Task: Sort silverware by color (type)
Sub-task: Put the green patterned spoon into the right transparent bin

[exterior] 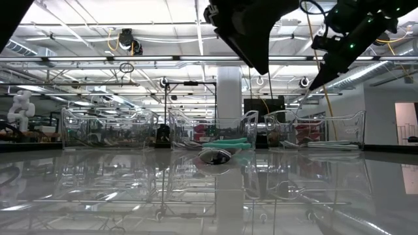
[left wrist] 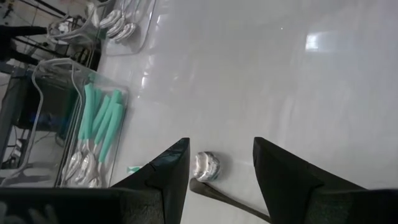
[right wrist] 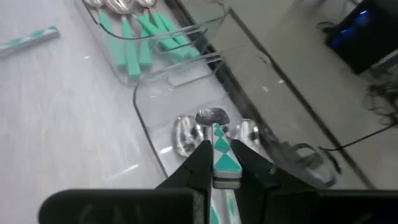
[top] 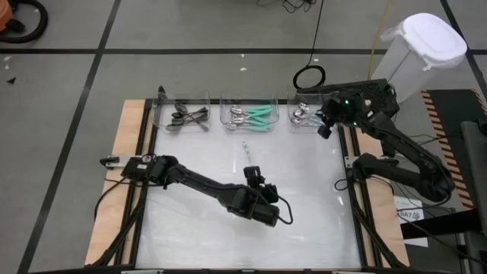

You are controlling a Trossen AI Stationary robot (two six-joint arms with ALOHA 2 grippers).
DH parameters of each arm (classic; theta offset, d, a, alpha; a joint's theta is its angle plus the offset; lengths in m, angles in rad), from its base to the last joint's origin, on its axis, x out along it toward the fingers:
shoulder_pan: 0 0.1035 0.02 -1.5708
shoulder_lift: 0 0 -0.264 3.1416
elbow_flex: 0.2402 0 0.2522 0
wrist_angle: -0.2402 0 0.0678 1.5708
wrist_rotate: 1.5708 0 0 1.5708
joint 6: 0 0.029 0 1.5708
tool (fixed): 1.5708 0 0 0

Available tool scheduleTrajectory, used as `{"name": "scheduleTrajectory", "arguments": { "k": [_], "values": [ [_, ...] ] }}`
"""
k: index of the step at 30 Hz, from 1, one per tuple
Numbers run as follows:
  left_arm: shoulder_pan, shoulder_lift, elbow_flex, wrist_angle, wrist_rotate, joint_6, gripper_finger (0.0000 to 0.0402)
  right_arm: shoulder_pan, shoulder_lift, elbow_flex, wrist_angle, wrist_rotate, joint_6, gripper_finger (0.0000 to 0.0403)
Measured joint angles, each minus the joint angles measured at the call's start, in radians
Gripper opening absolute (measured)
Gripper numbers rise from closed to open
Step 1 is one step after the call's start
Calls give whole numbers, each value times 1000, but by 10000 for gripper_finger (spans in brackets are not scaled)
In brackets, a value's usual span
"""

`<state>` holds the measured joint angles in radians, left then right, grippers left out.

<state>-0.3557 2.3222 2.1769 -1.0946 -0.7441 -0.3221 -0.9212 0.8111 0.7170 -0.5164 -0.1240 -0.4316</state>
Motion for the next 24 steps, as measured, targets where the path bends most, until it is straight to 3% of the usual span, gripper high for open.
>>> {"name": "scheduleTrajectory", "arguments": {
  "k": [6,12,17,24],
  "values": [
    [1,0,0,5,10,-1,177,-54,65,0,4,-90,2,36],
    [0,0,0,7,11,3,177,-79,98,0,4,-101,-2,36],
    [0,0,0,7,11,3,177,-94,118,0,-3,-197,-24,41],
    [0,0,0,7,12,1,177,-95,164,0,-9,-194,-19,43]
  ]
}}
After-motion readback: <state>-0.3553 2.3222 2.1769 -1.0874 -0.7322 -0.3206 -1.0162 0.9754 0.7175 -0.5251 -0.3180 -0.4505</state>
